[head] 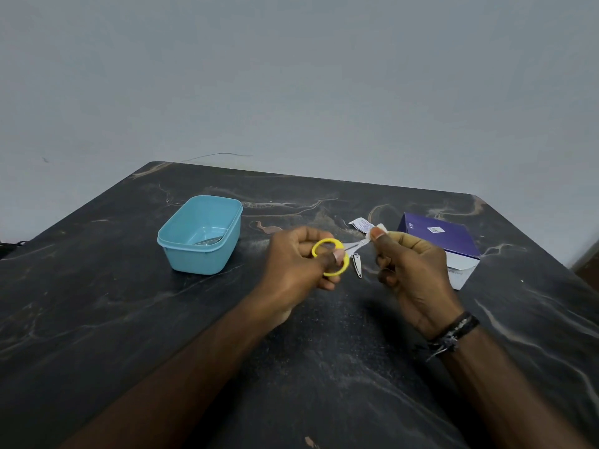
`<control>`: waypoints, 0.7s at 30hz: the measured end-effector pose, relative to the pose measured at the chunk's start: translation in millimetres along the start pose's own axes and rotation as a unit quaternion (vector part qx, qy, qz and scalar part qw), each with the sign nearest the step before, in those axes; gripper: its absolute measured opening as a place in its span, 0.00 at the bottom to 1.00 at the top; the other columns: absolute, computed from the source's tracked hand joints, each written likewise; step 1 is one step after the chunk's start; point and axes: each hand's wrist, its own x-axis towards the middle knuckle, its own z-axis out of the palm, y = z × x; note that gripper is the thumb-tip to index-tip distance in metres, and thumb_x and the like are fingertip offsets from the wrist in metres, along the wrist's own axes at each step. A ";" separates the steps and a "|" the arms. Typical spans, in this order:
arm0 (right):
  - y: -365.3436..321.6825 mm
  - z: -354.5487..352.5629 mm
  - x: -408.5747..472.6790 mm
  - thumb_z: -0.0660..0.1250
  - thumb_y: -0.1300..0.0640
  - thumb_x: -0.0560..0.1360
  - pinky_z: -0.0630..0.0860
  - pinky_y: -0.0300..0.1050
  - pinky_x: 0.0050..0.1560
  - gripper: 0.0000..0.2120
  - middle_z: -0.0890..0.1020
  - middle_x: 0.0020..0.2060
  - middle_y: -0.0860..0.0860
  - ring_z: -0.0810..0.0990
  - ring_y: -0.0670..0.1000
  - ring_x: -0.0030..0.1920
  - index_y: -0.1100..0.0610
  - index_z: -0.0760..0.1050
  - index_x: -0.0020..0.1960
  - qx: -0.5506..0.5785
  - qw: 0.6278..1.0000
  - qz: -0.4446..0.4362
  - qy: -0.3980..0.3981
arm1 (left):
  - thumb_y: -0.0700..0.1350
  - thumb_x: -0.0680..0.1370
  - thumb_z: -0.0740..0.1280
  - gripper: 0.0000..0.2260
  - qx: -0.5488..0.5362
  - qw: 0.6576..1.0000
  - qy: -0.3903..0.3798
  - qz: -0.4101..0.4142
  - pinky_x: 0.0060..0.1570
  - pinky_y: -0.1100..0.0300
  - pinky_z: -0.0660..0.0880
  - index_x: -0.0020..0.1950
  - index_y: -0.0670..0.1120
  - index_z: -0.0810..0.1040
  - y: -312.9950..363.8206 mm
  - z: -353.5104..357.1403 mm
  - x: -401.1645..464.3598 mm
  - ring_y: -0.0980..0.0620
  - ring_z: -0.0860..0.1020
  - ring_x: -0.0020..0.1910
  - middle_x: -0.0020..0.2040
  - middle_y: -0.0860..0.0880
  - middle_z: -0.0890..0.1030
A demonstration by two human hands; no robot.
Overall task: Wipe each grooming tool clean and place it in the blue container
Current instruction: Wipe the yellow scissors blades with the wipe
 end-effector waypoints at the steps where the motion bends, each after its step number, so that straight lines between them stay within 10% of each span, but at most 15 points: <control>1: -0.5 -1.6 0.7 0.71 0.57 0.74 0.63 0.34 0.24 0.09 0.70 0.30 0.53 0.65 0.47 0.29 0.64 0.78 0.42 0.000 1.000 0.007 -0.012 | 0.35 0.74 0.72 0.10 -0.020 1.000 0.024 0.003 0.27 0.59 0.78 0.54 0.39 0.77 1.5 -0.9 1.1 0.51 0.78 0.27 0.38 0.41 0.84; 10: 3.7 10.4 -12.8 0.75 0.60 0.69 0.58 0.36 0.25 0.07 0.73 0.28 0.54 0.64 0.46 0.28 0.65 0.82 0.40 -0.129 0.970 0.087 -0.187 | 0.40 0.71 0.76 0.13 -0.096 0.981 0.168 0.020 0.32 0.58 0.80 0.53 0.39 0.79 6.0 -9.3 7.5 0.50 0.81 0.32 0.42 0.43 0.85; 21: -6.8 -1.0 -8.0 0.78 0.55 0.65 0.59 0.35 0.23 0.13 0.74 0.27 0.55 0.65 0.46 0.26 0.65 0.83 0.39 -0.188 0.957 0.099 -0.198 | 0.40 0.75 0.72 0.06 -0.125 0.972 0.193 0.055 0.29 0.59 0.80 0.50 0.40 0.79 11.4 -12.3 8.0 0.51 0.80 0.28 0.36 0.45 0.82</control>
